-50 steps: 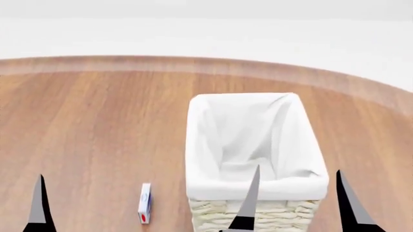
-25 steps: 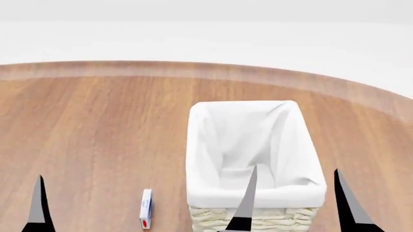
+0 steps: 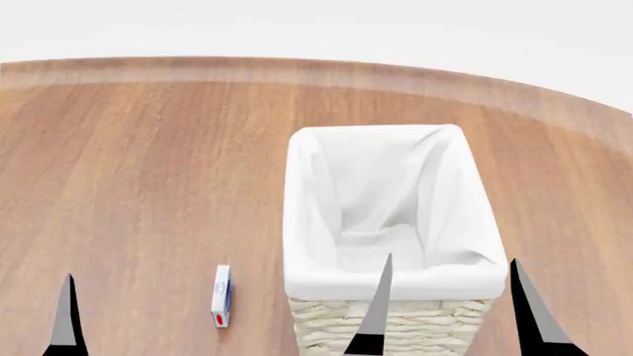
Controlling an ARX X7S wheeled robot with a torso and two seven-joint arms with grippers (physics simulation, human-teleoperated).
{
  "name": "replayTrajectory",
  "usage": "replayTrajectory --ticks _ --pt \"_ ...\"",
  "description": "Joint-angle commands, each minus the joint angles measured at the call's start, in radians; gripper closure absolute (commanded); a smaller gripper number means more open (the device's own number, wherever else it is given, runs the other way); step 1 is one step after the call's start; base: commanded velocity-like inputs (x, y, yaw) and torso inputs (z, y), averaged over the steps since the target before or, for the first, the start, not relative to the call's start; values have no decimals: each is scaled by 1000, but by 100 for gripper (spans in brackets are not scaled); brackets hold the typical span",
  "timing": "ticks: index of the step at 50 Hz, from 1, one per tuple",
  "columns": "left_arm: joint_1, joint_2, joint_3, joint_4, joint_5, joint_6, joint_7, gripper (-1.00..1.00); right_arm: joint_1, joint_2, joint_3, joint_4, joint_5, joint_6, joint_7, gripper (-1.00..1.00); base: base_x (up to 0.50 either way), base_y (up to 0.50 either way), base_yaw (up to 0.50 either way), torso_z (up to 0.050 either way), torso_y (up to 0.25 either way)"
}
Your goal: Pick up the ketchup, and put it in the basket.
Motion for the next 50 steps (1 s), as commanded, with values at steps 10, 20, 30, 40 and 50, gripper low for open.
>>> replayTrajectory --ticks 10,20,30,40,50 --pt "-4 14 -23 2 -29 -5 36 -100 6 -6 12 7 -8 4 -19 -100 0 0 0 47 -151" --pt "-2 9 -21 2 -33 -2 30 -100 7 1 7 6 -4 4 -10 -100 0 0 0 47 -151" --pt "1 11 -22 -2 -43 18 27 -100 7 7 4 7 2 -1 -3 -100 0 0 0 28 -84" --pt "-3 52 -109 -2 -70 18 -39 -100 8 15 1 -7 9 7 7 -100 0 0 0 0 0" --pt "-3 93 -297 -20 -134 37 -123 -100 8 19 -6 2 9 -3 12 -100 0 0 0 0 0"
